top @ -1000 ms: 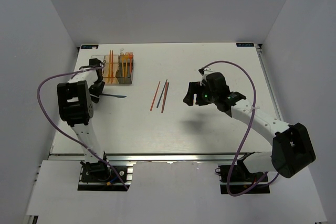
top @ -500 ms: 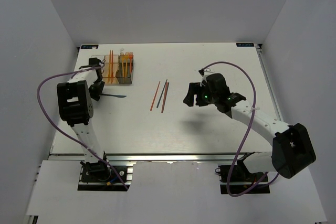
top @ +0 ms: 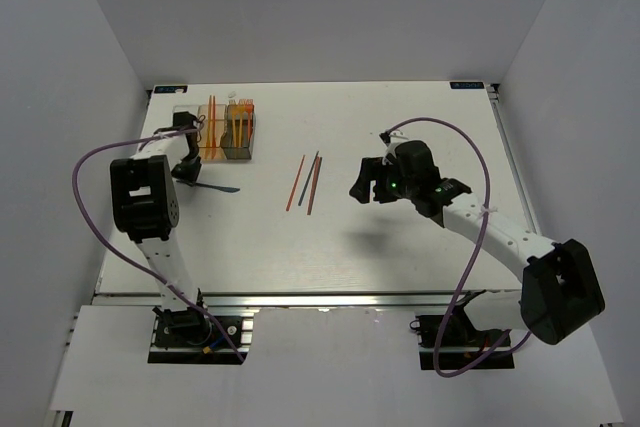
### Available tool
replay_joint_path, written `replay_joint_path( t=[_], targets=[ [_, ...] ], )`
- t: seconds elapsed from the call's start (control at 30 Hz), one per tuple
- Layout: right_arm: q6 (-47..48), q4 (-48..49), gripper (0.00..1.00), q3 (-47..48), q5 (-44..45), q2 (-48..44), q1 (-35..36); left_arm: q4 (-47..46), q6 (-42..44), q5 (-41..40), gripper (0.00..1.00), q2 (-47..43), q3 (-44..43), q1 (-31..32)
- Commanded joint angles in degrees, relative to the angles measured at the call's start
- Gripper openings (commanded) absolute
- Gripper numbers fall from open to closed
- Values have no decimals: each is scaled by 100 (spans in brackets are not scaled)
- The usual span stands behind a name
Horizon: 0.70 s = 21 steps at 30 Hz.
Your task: Sort the eating utensils into containers
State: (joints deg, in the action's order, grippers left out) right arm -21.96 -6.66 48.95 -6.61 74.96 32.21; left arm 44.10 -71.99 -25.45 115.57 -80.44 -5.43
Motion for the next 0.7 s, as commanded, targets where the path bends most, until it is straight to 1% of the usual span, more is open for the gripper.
replay_joint_path(
  t=[0.0, 0.1, 0.2, 0.23, 0.27, 0.3, 0.33, 0.4, 0.43, 0.53, 0.67],
  targets=[
    [113, 191, 75, -70, -51, -201, -39, -164, -281, 313, 13, 63, 520, 51],
    [104, 226, 75, -87, -86, -210, -39, -436, -132, 444, 0, -192, 907, 42],
    [95, 252, 75, -105, -130, -201, -65, -884, 167, 637, 0, -692, 1407, 42],
    [95, 261, 75, -96, -147, -201, -74, -1233, 411, 699, 0, -850, 1557, 51],
    [95, 270, 75, -96, -147, -192, -74, -1385, 535, 769, 0, -1017, 1697, 51],
    [95, 270, 75, -105, -156, -192, -83, -1534, 702, 805, 0, -1376, 1925, 42],
    [95, 270, 75, -114, -156, -192, -83, -1927, 1112, 849, 0, -1562, 2049, 51],
    [95, 287, 75, -122, -147, -183, -83, -2448, 1598, 1146, 0, -1948, 2408, 68],
    [86, 288, 75, -114, -139, -175, -92, -2476, 1887, 1087, 0, -2298, 2454, 77],
    [95, 288, 75, -105, -112, -139, -100, -2258, 2371, 718, 0, -2810, 2481, 69],
    [121, 261, 74, -79, -51, -69, -127, -2317, 2987, 752, 0, -3320, 2472, 69]
  ],
)
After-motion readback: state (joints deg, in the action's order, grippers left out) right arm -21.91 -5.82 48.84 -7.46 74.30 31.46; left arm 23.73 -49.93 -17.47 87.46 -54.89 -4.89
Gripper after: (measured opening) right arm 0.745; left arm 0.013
